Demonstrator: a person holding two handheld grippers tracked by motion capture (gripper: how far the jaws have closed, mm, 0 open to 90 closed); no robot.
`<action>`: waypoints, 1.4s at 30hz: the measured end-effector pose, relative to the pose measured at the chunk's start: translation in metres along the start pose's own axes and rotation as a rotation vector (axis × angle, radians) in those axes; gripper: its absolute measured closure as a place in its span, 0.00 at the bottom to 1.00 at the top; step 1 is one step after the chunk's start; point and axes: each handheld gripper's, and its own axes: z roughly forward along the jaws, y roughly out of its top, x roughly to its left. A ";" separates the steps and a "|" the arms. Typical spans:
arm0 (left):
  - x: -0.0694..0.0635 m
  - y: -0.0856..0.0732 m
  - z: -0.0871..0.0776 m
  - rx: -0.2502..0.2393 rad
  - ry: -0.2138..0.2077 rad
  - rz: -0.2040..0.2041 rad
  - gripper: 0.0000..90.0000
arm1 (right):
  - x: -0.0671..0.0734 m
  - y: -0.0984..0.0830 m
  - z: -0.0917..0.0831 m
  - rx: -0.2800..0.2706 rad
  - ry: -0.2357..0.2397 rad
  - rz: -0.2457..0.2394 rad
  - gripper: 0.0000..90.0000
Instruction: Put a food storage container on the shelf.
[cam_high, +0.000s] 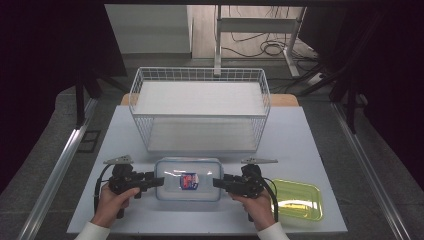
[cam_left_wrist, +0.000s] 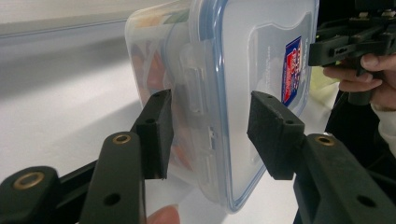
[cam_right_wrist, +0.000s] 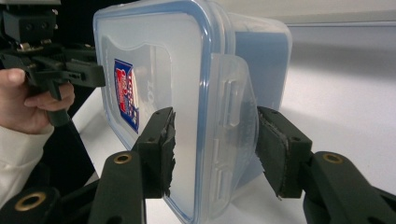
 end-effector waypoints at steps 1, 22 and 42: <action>-0.001 0.000 0.000 0.001 0.000 -0.001 0.57 | 0.000 0.000 -0.001 -0.002 0.000 0.006 0.54; -0.026 0.012 -0.019 -0.055 0.010 0.079 0.57 | 0.022 0.009 -0.023 -0.065 0.001 -0.079 0.54; -0.057 0.056 -0.046 -0.133 0.004 0.149 0.57 | 0.056 0.052 -0.058 -0.122 -0.014 -0.173 0.54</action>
